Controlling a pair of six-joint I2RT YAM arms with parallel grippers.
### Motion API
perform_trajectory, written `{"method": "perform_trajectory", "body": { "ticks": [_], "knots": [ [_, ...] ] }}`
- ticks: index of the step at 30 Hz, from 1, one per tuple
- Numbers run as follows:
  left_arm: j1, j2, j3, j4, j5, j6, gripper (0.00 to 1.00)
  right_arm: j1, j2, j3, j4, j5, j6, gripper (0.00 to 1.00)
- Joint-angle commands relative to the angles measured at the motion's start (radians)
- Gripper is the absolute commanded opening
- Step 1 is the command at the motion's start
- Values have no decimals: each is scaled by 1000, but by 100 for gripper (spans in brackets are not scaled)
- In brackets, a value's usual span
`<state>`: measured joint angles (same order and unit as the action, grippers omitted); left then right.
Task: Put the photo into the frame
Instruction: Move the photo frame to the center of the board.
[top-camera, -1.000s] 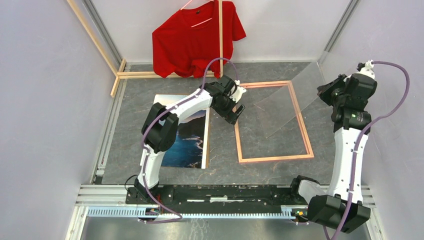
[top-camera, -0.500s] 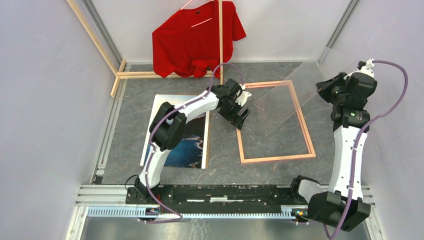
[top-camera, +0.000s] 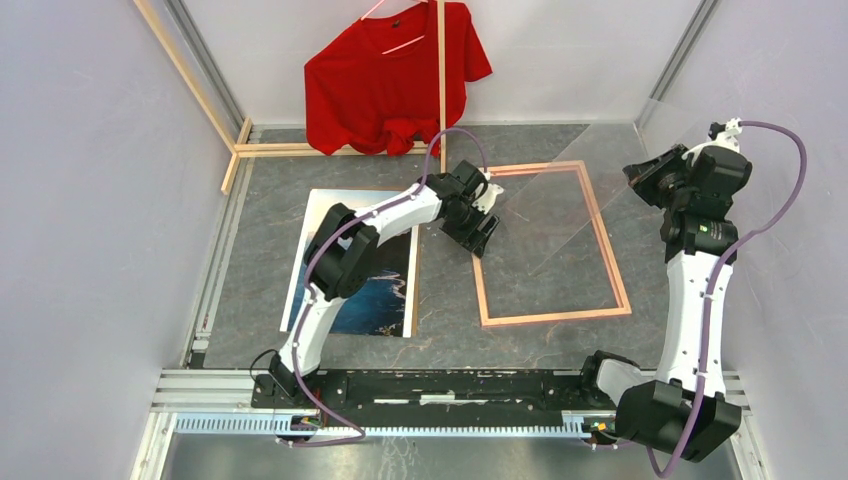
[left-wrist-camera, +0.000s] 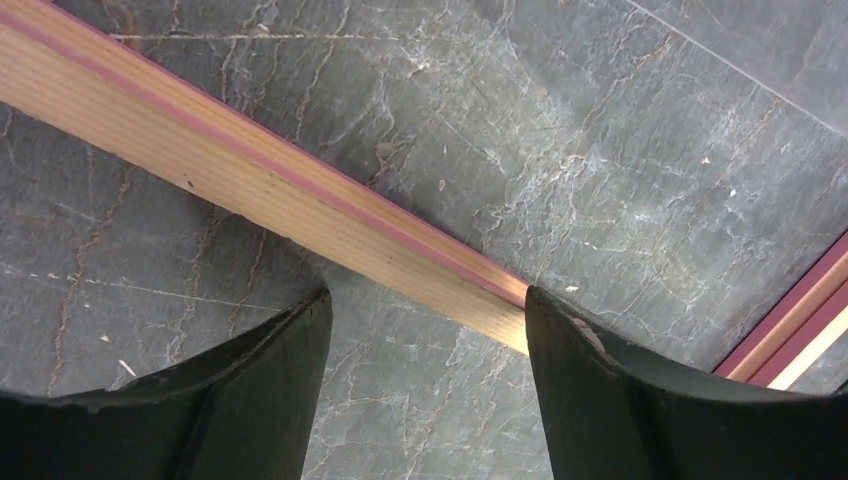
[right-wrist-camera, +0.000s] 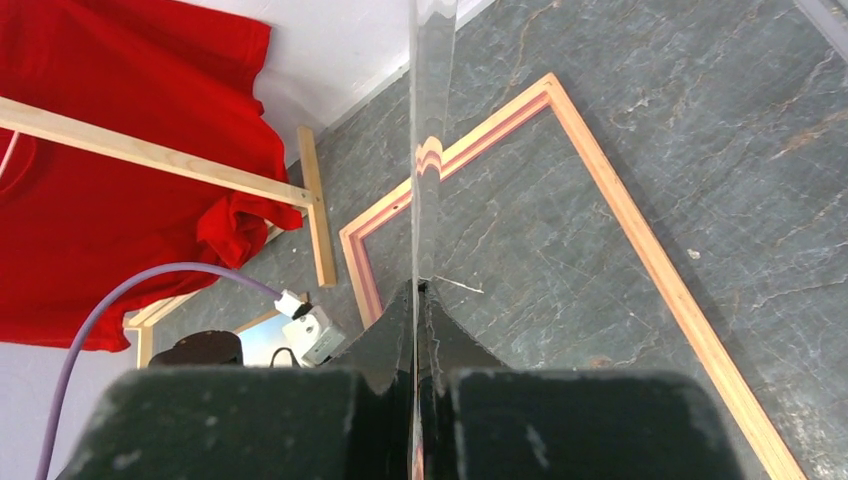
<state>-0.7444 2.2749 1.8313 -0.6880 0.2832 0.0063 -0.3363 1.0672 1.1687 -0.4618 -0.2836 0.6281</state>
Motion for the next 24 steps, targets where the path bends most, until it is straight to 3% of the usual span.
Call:
{"method": "perform_trajectory", "body": {
  "ticks": [1, 11, 18, 24],
  "knots": [
    [-8, -24, -124, -4, -97, 53, 77, -5, -2, 46, 66, -66, 21, 0],
    [-9, -214, -421, 91, -221, 150, 75, -4, -9, -20, 148, -217, 109, 0],
    [-6, -246, -468, 133, -311, 202, 67, -6, -11, -19, 149, -282, 103, 0],
    [-1, -290, -468, 128, -311, 203, 66, -1, -29, -60, 156, -332, 107, 0]
  ]
}}
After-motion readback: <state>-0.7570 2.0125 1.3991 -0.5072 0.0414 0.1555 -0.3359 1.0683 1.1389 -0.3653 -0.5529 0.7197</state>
